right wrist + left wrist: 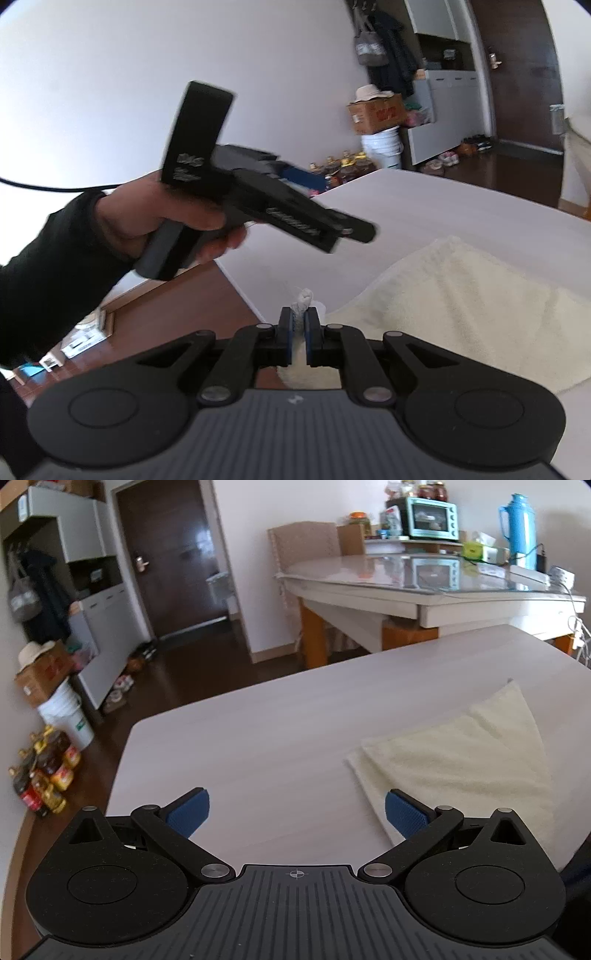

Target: Fold towel

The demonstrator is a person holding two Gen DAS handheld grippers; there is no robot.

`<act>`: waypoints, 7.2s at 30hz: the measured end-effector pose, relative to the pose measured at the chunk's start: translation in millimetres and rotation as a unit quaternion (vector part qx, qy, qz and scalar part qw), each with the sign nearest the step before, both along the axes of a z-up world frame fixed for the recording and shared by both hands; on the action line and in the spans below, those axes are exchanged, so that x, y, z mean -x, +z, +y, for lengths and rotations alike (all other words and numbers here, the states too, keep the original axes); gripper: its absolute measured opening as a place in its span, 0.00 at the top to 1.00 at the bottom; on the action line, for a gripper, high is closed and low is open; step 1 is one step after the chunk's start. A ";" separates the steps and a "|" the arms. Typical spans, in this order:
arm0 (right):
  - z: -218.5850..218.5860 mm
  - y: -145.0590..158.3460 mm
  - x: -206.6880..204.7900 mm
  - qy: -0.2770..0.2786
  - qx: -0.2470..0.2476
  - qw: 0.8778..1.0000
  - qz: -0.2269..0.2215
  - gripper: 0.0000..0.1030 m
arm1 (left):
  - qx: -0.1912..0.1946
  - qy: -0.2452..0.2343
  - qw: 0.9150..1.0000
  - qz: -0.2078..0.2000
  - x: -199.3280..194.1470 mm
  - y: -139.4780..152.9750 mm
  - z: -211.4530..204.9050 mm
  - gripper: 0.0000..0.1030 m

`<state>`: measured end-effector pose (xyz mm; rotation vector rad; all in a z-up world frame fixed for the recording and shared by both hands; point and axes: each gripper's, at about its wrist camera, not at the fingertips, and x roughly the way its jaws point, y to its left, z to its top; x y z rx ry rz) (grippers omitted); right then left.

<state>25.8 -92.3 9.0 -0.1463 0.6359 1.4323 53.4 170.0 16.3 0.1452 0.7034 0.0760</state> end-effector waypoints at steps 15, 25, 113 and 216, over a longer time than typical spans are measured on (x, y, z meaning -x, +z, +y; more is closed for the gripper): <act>-33.4 -2.4 -62.0 -0.215 0.052 0.974 -0.048 0.59 | 0.010 -0.022 0.999 0.041 -39.8 -38.3 4.1 0.00; -35.8 -23.8 -108.3 -0.285 0.083 0.954 -0.043 0.72 | 0.002 -0.042 0.999 0.034 -83.6 -41.8 -2.7 0.00; -15.1 -8.3 -160.2 -0.263 0.014 0.963 0.055 0.93 | -0.059 -0.276 0.958 -0.052 -68.1 -36.6 -110.3 0.66; -153.7 4.3 -62.0 -0.009 0.218 0.945 -0.242 0.94 | -0.075 -0.421 0.898 0.101 30.1 -18.4 -79.6 0.52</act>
